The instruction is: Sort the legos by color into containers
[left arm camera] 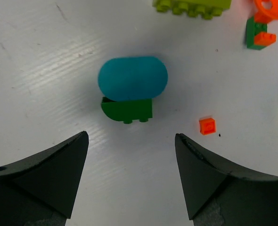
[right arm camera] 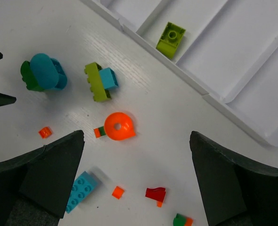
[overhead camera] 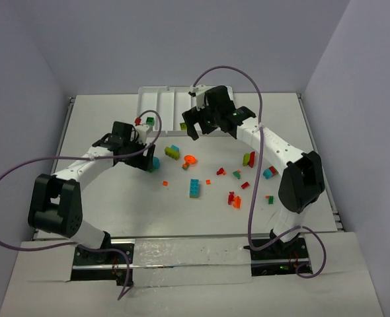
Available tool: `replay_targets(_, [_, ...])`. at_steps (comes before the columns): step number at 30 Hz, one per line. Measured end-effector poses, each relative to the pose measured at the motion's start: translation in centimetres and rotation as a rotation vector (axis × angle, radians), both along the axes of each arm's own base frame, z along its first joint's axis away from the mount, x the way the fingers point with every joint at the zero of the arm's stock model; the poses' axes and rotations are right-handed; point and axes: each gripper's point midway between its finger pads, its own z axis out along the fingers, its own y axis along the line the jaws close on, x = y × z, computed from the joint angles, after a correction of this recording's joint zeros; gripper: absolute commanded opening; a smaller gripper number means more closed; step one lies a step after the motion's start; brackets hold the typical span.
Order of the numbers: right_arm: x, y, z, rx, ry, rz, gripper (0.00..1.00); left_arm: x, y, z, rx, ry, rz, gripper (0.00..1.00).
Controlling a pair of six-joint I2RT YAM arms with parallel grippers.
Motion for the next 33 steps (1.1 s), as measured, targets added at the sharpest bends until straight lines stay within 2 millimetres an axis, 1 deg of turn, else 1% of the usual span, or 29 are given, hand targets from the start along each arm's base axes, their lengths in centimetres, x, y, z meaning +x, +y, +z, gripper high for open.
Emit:
replay_targets(1, [-0.2,0.0,-0.4,-0.002,0.012,0.003,1.0,-0.3,-0.3,-0.3,0.006,0.005,-0.01,0.84])
replay_targets(3, [-0.3,0.1,-0.5,0.001,0.02,0.007,1.0,-0.6,-0.8,-0.5,0.014,0.004,-0.026,0.83])
replay_targets(6, [-0.4,0.3,-0.5,0.009,0.023,0.013,1.0,-0.4,-1.3,-1.0,0.026,-0.003,-0.037,0.81])
replay_targets(8, [-0.4,0.3,-0.5,0.011,0.027,0.014,1.0,-0.1,-1.3,-1.7,0.043,0.004,-0.031,0.8])
replay_targets(13, [-0.5,0.4,-0.5,0.013,0.029,0.017,1.0,0.2,-0.6,-4.4,0.099,0.052,-0.01,0.78])
replay_targets(16, [-0.5,0.4,-0.5,0.014,0.029,0.018,1.0,0.2,-0.3,-5.4,0.118,0.067,-0.004,0.76])
replay_targets(19, [-0.5,0.4,-0.5,0.014,0.03,0.019,1.0,0.5,-0.3,-5.4,0.121,0.059,-0.004,0.75])
replay_targets(29, [-0.6,0.7,-0.8,0.02,0.042,0.032,1.0,1.7,-0.8,-4.8,0.113,-0.002,-0.041,0.76])
replay_targets(33, [-0.6,0.7,-0.9,0.019,0.045,0.033,1.0,1.8,-1.0,-4.8,0.108,-0.011,-0.059,0.72])
